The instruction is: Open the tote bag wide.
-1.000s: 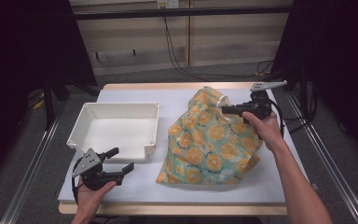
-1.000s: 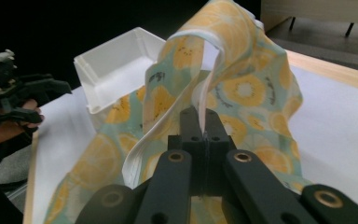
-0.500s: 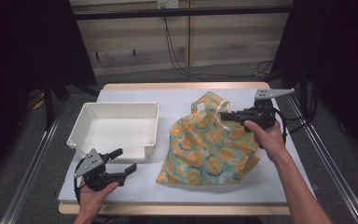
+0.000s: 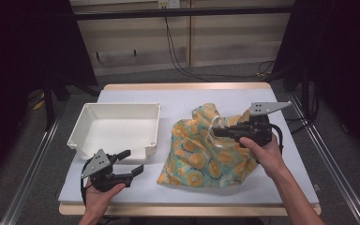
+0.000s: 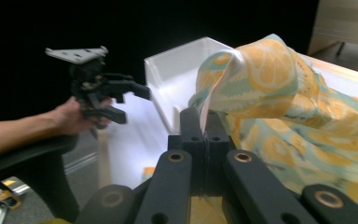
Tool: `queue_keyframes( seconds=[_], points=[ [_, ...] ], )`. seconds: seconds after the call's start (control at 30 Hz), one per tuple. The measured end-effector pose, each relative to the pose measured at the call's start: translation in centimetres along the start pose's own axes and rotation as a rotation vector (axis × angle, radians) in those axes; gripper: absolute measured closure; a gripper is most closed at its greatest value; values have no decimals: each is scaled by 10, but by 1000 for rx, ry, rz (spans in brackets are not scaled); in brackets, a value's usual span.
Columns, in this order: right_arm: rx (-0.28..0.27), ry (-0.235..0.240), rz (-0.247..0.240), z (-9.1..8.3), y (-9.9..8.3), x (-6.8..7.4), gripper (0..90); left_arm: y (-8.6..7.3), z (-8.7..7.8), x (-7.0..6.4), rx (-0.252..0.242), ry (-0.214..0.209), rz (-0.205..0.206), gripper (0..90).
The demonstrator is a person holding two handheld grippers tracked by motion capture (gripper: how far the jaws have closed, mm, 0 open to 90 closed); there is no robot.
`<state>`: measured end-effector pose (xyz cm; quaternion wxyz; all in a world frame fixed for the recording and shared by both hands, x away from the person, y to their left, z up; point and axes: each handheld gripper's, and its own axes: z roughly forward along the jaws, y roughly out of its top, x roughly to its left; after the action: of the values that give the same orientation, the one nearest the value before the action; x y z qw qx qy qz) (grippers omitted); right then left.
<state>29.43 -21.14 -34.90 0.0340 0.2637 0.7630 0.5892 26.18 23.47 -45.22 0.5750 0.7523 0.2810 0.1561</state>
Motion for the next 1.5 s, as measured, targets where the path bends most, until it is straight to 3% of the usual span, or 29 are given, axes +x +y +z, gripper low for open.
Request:
queue_keyframes(
  seconds=[0.17,0.4,0.7,0.8,0.9,0.93,0.97,1.03,1.17,1.23,1.3,1.37,1.43,1.5],
  points=[
    [-17,29,-9,1,3,13,900,3,3,-2,-12,-6,-8,259],
    [-35,70,-32,3,2,36,900,9,11,-10,4,-45,37,357],
    [8,102,-16,13,-28,53,900,25,33,-28,5,-126,71,434],
    [27,110,-9,14,-35,58,900,29,41,-31,3,-161,62,456],
    [26,111,-10,13,-36,60,900,35,54,-37,8,-181,82,462],
    [18,115,-7,12,-36,61,900,40,63,-41,-1,-208,100,461],
    [15,118,-6,11,-36,62,900,42,66,-43,2,-196,108,461],
    [15,119,-12,10,-35,64,900,48,76,-46,-10,-224,114,456],
    [14,122,-17,10,-33,66,900,56,86,-51,-12,-223,150,417],
    [13,120,-16,9,-33,65,900,60,93,-54,-22,-249,161,406],
    [7,124,-13,9,-33,64,900,64,103,-61,-12,-265,216,393],
    [4,129,-12,9,-33,65,900,65,108,-63,-5,-254,230,398],
    [5,135,-16,8,-33,67,900,66,114,-63,-3,-254,217,536],
    [11,137,-27,8,-32,68,900,67,114,-62,4,-257,219,824]
  ],
)
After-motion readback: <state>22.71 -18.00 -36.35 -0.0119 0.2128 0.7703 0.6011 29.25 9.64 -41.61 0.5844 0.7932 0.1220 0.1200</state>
